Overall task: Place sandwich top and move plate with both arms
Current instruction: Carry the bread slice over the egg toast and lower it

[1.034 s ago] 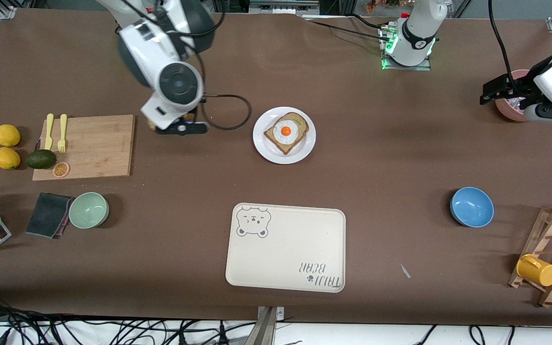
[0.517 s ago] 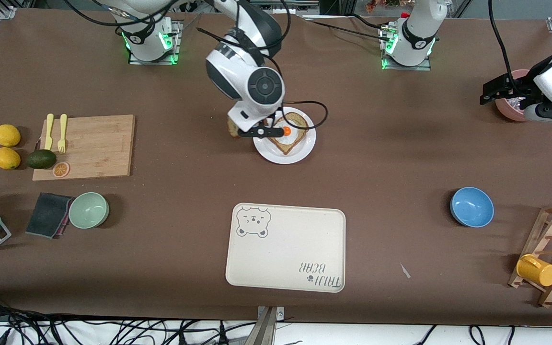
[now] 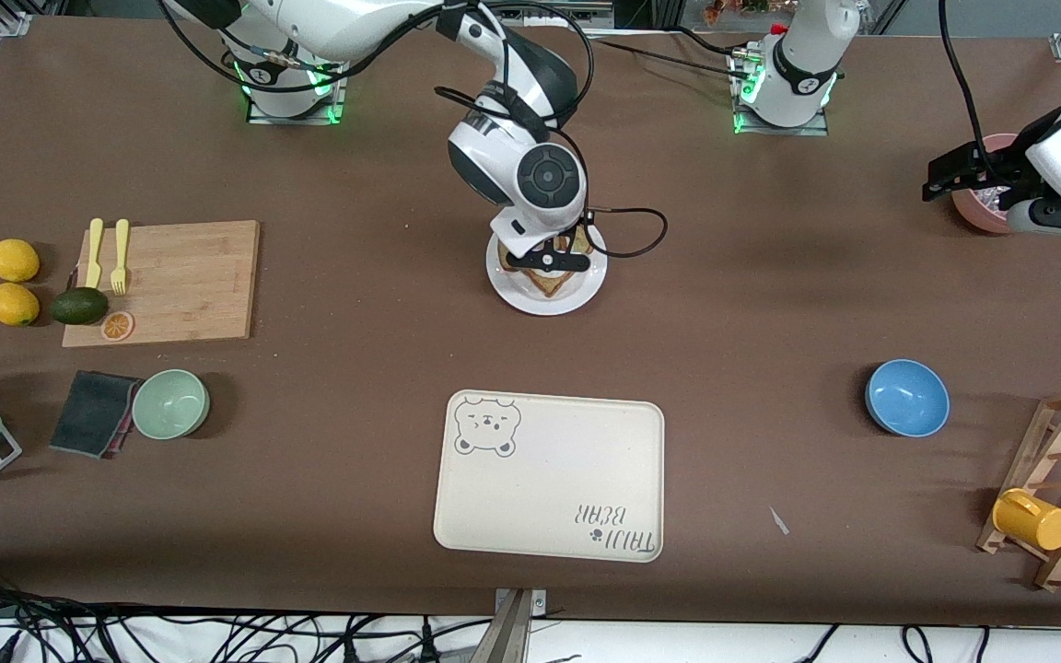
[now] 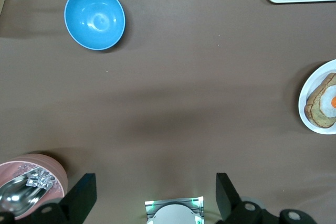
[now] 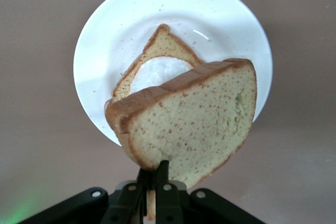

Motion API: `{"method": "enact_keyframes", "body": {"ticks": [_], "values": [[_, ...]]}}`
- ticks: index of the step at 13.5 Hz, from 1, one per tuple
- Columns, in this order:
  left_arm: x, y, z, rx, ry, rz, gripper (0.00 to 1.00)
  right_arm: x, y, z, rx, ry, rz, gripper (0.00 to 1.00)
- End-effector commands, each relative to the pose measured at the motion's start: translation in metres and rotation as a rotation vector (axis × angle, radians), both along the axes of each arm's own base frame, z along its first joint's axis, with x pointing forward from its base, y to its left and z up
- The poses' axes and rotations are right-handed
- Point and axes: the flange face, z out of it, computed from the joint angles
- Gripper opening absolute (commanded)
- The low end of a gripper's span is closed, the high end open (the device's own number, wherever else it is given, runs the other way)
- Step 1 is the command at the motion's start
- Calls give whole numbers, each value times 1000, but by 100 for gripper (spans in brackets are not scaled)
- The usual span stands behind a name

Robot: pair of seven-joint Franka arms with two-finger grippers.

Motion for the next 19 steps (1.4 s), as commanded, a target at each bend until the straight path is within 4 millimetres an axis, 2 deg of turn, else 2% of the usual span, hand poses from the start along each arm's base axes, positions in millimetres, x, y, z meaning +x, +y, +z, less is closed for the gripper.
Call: {"method": "enact_keyframes", "body": {"ticks": [1, 5, 9, 10, 11, 12, 15, 19], "values": [[0, -2, 7, -26, -1, 6, 100, 1, 8, -5, 18, 27, -28, 0], [0, -2, 7, -26, 1, 6, 100, -3, 19, -34, 42, 23, -36, 0], [0, -2, 7, -26, -1, 6, 100, -4, 23, -38, 64, 36, -58, 0], [0, -2, 7, -26, 1, 6, 100, -5, 23, -37, 69, 46, -64, 22], [0, -2, 6, -26, 2, 6, 100, -3, 23, -37, 66, 36, -63, 79], [0, -2, 7, -26, -1, 6, 100, -2, 23, -36, 72, 28, -57, 100], [1, -2, 6, -26, 1, 6, 100, 1, 22, -28, 79, 18, -55, 100], [0, -2, 7, -26, 1, 6, 100, 15, 18, -11, 104, 2, -51, 100]]}}
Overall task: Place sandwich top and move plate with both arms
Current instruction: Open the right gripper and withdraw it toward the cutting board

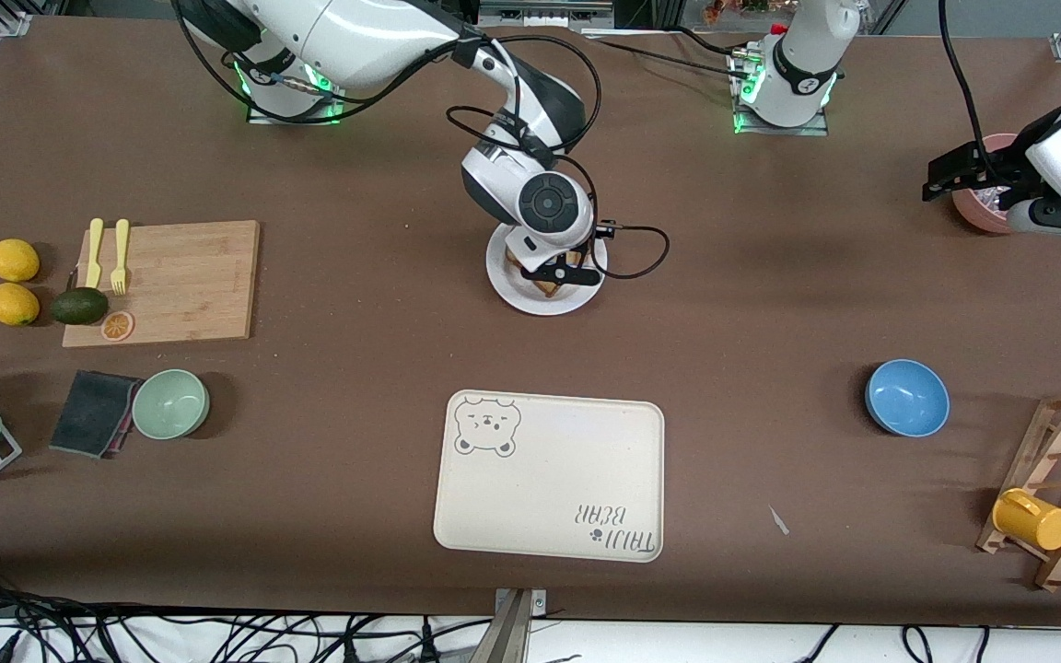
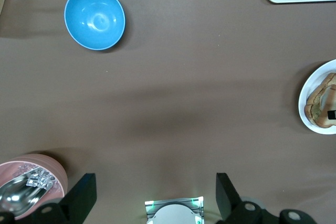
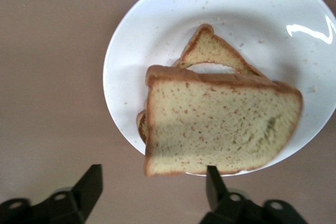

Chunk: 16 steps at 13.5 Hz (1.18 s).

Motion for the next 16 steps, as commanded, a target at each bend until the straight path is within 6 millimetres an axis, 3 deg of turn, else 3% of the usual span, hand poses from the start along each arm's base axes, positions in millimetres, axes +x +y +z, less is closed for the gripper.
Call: {"method": "enact_keyframes", "body": {"ticks": [1, 3, 4, 5, 10, 13, 16], "values": [[0, -2, 7, -26, 1, 6, 100, 14, -8, 21, 14, -1, -5, 100], [0, -2, 6, -26, 2, 6, 100, 29, -27, 39, 4, 6, -4, 100], [1, -2, 6, -26, 1, 6, 100, 44, -45, 62, 7, -12, -1, 100], [0, -2, 7, -26, 1, 6, 100, 60, -68, 88, 14, -29, 7, 100], [0, -2, 6, -26, 2, 6, 100, 113, -199, 165, -75, -34, 124, 100], [0, -2, 7, -26, 1, 6, 100, 120, -256, 206, -118, -109, 141, 100], [0, -2, 6, -26, 2, 6, 100, 113, -350, 240, -129, -203, 204, 100]]}}
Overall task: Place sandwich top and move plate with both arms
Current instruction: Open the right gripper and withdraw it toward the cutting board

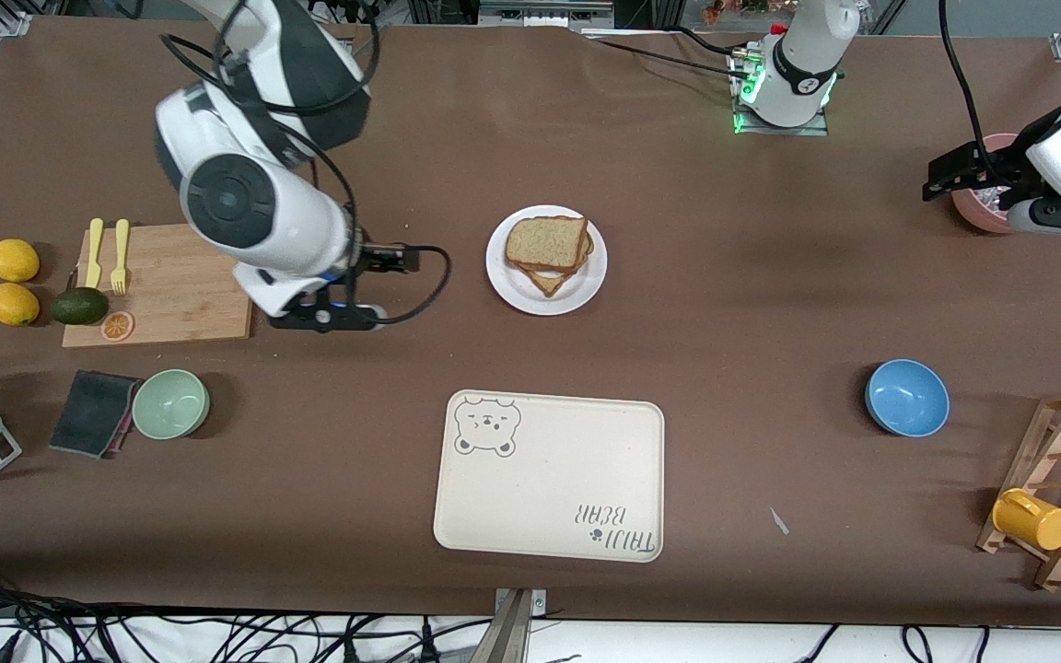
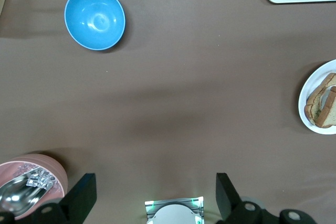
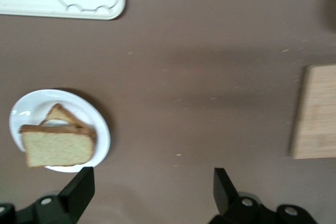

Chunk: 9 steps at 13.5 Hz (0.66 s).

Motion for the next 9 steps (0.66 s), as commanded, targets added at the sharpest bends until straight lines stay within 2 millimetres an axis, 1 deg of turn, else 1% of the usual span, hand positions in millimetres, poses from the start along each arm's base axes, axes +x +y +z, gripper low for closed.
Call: {"method": "enact_keyframes", "body": {"ticks": [1, 3, 4, 5, 7, 8, 9], "values": [[0, -2, 7, -26, 1, 6, 100, -30, -83, 38, -25, -99, 96, 100], [0, -1, 7, -26, 1, 8, 100, -25, -146, 63, -39, -165, 2, 100], [0, -2, 7, -26, 1, 6, 100, -24, -177, 71, -41, -175, -44, 100], [0, -2, 7, -26, 0, 6, 100, -25, -197, 80, -40, -185, -81, 100], [1, -2, 6, -26, 1, 6, 100, -29, -219, 97, -42, -215, -120, 100], [1, -2, 6, -26, 1, 6, 100, -34, -230, 102, -50, -199, -140, 100], [0, -2, 7, -26, 0, 6, 100, -39, -235, 102, -57, -164, -146, 100]]}}
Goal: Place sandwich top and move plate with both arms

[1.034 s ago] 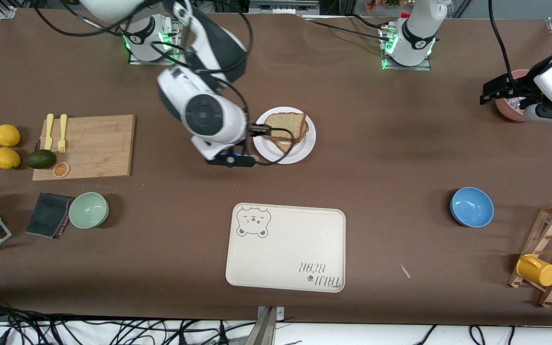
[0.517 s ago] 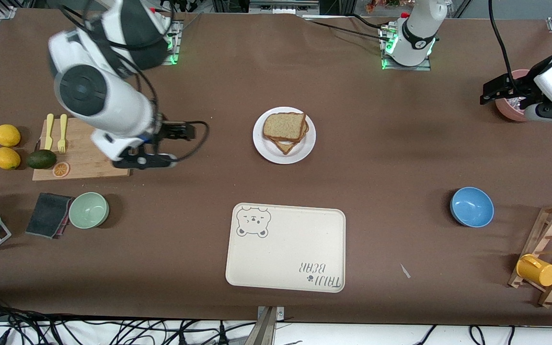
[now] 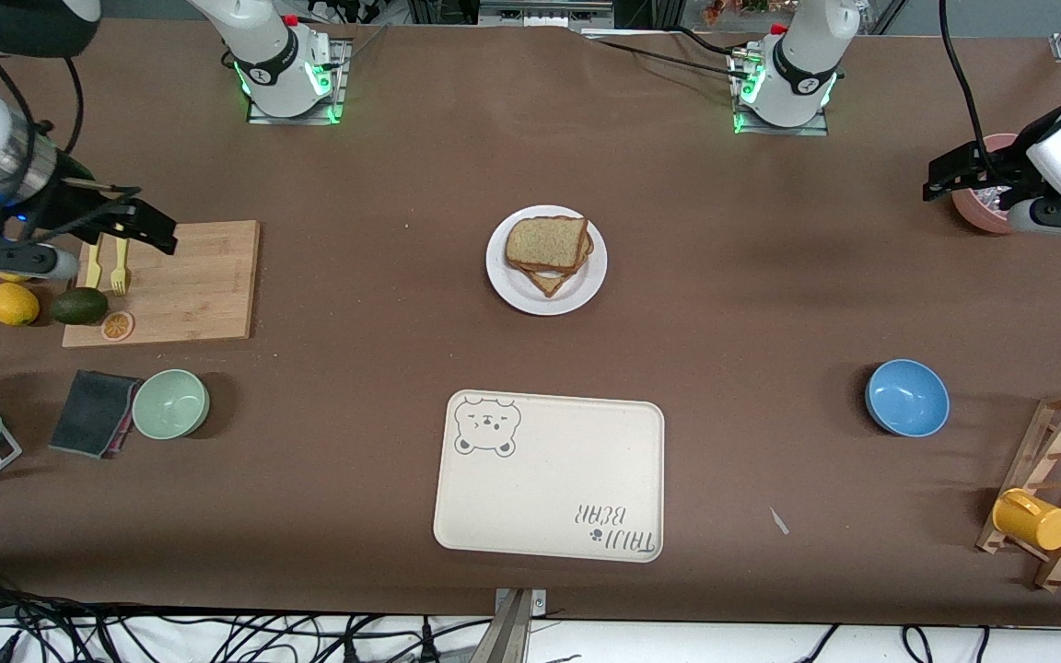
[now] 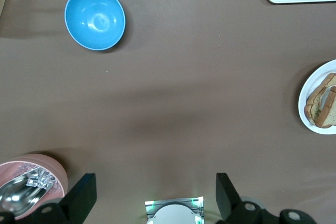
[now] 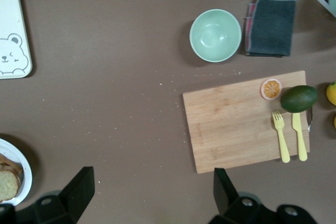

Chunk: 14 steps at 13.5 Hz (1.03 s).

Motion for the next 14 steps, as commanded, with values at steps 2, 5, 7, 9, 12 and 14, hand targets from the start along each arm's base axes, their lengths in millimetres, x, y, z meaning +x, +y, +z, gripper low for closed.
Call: {"method": "enact_keyframes", "body": {"ticks": [2, 5, 7, 9, 12, 14], "values": [[1, -2, 6, -26, 1, 6, 100, -18, -25, 5, 2, 45, 5, 100], [0, -2, 6, -26, 0, 6, 100, -15, -30, 5, 1, 37, 58, 100], [0, -2, 6, -26, 1, 6, 100, -12, -33, 4, 6, 32, 82, 100], [0, -2, 6, -26, 1, 6, 100, -8, -37, 5, -1, 1, 131, 100], [0, -2, 6, -26, 3, 6, 100, -8, -41, 5, 4, 3, 134, 100], [0, -1, 6, -26, 3, 8, 100, -6, -43, 1, 1, 14, 131, 100]]}}
